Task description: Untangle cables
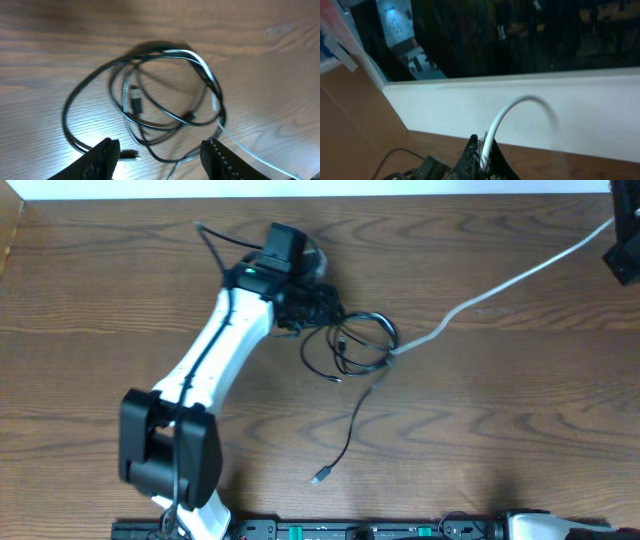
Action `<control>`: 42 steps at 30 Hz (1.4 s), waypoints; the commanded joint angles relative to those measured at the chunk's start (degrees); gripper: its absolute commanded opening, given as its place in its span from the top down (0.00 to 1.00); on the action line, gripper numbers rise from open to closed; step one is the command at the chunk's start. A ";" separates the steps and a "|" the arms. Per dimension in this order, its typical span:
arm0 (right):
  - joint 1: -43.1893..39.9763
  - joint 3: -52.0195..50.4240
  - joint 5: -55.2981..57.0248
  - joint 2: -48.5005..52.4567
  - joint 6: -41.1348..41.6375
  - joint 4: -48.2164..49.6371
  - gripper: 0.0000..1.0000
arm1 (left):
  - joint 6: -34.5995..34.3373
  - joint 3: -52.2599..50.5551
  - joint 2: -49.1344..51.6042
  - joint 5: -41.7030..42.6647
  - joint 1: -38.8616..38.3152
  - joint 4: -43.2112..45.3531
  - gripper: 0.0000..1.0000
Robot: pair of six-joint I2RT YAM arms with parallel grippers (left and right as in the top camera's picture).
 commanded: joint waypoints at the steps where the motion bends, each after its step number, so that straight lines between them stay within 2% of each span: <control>1: -0.50 -0.22 -0.48 2.58 0.74 -0.35 0.99 | -1.99 -0.94 5.14 0.50 -2.32 0.37 0.44; 7: -0.52 -0.22 -0.46 2.84 0.31 -0.57 0.99 | -6.80 -0.94 10.64 0.52 -6.05 3.37 0.46; 13: -0.55 -0.22 -0.35 2.84 0.33 0.98 0.99 | -7.89 -0.94 13.88 0.48 -9.44 5.92 0.49; 18: -0.55 -0.22 -0.35 2.95 0.33 2.25 0.99 | -7.89 -1.05 14.60 -5.35 -10.16 5.64 0.63; 20: -0.57 -0.22 -0.35 2.95 0.33 4.98 0.99 | -7.89 -1.16 14.60 -6.60 -10.14 5.64 0.67; 23: -0.57 -0.22 -0.55 2.78 1.09 15.39 0.99 | -7.89 -1.81 14.60 -8.74 -10.16 5.25 0.75; 26: -0.57 -0.20 -0.52 2.38 2.14 23.47 0.99 | -7.91 -3.43 14.60 -9.11 -10.14 5.57 0.79; 30: -0.57 -0.15 1.25 1.90 3.37 29.68 0.99 | -8.94 -5.29 14.75 -11.93 -10.16 5.95 0.81; 34: -0.57 -0.17 3.67 2.14 3.34 26.27 0.99 | -8.96 -6.56 14.86 -12.50 -10.14 6.82 0.81; 39: -0.57 -0.17 11.54 5.16 3.34 12.94 0.99 | -8.96 -7.10 14.86 -12.94 -10.10 7.52 0.81; 40: -0.57 -0.17 12.98 6.38 3.30 9.35 0.99 | -8.94 -7.10 14.86 -12.96 -10.08 7.52 0.89; 42: -0.63 -0.17 14.32 8.90 3.02 4.15 0.99 | -8.13 -6.93 14.69 -12.81 -9.77 7.37 0.92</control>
